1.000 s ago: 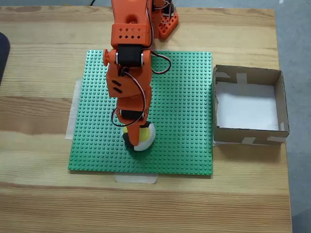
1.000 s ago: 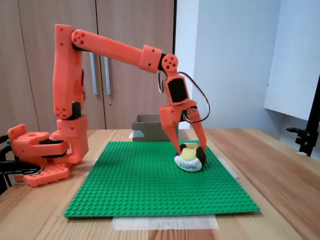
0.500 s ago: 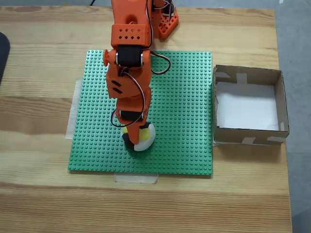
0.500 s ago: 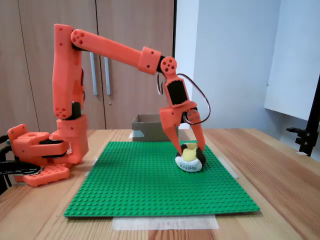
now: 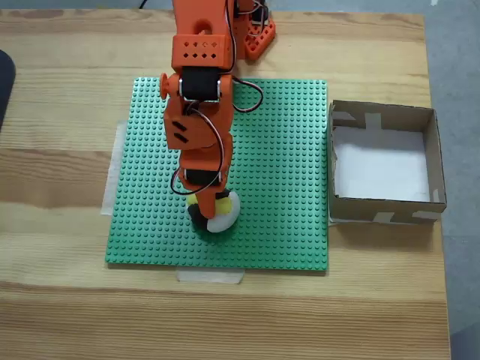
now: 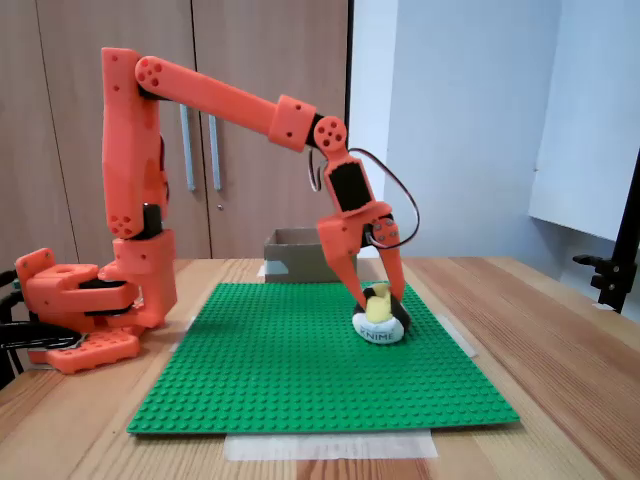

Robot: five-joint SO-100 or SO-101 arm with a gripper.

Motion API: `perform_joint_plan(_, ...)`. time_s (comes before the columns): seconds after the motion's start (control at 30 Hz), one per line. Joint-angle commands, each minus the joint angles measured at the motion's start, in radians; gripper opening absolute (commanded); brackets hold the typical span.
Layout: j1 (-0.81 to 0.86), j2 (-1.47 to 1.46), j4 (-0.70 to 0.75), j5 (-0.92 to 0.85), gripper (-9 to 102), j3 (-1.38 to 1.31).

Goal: Pick the ball and put it in the box.

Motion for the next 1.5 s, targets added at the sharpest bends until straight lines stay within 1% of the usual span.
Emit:
perform_joint_plan(0.0,0.011,0.054,-0.018,-0.011,12,0.005)
perform_joint_plan(0.13,0.011,0.077,-0.026,-0.003,6,0.011)
perform_joint_plan(0.3,0.011,0.103,-0.026,0.006,3,0.011)
perform_joint_plan(0.4,0.009,0.115,-0.021,0.009,-1,0.009)
perform_joint_plan(0.8,0.006,0.167,0.034,0.035,-1,-0.028)
perform_joint_plan(1.2,0.002,0.179,0.158,0.044,-1,-0.147)
perform_joint_plan(1.47,-0.003,0.206,0.215,0.046,-1,-0.210)
